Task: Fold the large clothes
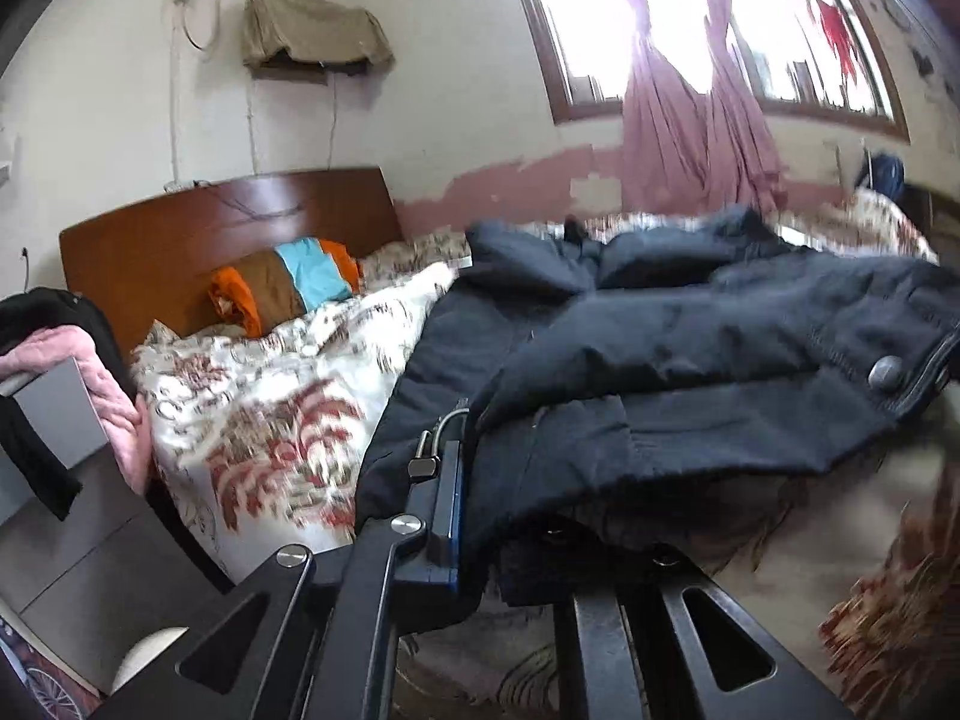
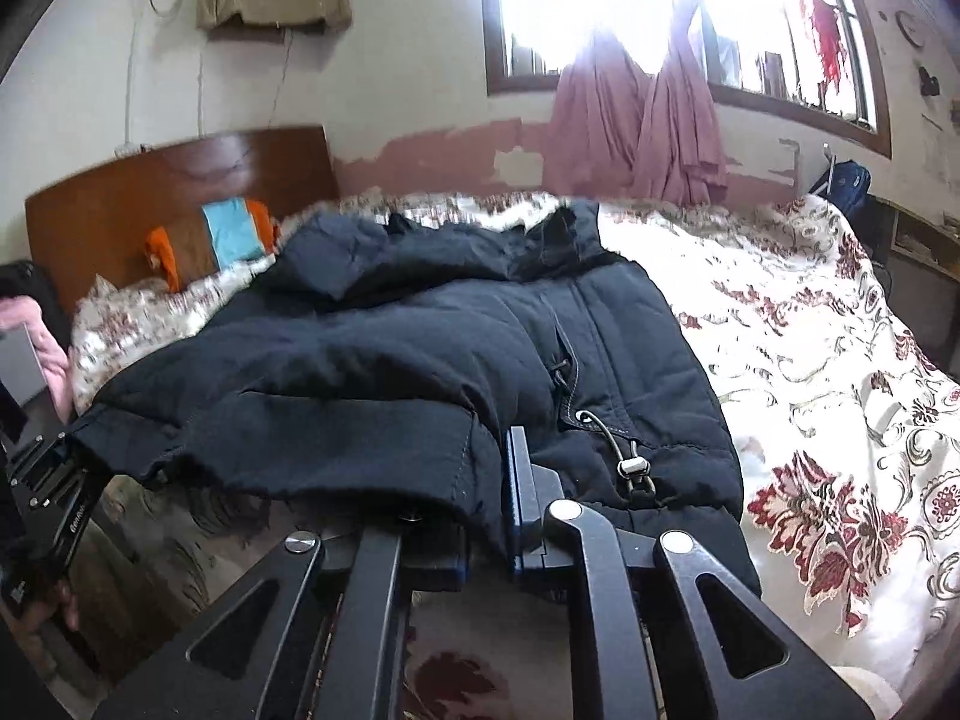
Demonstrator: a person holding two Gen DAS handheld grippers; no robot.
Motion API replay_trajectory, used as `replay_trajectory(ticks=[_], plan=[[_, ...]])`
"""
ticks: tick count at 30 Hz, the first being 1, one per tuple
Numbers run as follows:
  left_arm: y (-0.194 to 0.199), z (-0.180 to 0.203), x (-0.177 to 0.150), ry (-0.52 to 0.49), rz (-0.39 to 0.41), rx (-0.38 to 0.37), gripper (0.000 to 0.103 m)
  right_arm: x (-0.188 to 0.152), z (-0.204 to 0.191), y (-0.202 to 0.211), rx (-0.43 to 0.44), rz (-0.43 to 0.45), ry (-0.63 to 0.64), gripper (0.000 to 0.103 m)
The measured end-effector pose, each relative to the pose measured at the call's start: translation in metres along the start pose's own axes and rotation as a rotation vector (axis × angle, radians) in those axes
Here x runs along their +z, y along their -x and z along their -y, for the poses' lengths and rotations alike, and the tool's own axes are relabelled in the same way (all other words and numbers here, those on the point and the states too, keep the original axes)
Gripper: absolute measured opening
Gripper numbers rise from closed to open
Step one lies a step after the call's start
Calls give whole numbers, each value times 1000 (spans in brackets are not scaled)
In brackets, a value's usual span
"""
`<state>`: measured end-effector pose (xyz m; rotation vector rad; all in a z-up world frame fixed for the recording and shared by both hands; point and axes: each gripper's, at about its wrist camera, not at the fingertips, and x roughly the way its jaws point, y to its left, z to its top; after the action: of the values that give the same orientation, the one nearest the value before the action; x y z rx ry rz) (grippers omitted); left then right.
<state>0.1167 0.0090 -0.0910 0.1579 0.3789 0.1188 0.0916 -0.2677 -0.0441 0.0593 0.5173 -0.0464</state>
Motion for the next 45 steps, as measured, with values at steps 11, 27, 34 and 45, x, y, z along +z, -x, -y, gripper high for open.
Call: replay_trajectory(ticks=[11, 27, 34, 45], plan=[[59, -18, 43, 18, 92, -83, 7, 1, 13, 48, 51, 128, -31, 6], [148, -49, 69, 51, 188, -79, 7, 24, 9, 144, 125, 258, 14, 6], [148, -55, 104, 28, 265, -74, 7, 64, -1, 144, 122, 340, 99, 6], [48, -39, 183, -29, 197, -132, 7, 156, -16, 42, 61, 268, 271, 6]])
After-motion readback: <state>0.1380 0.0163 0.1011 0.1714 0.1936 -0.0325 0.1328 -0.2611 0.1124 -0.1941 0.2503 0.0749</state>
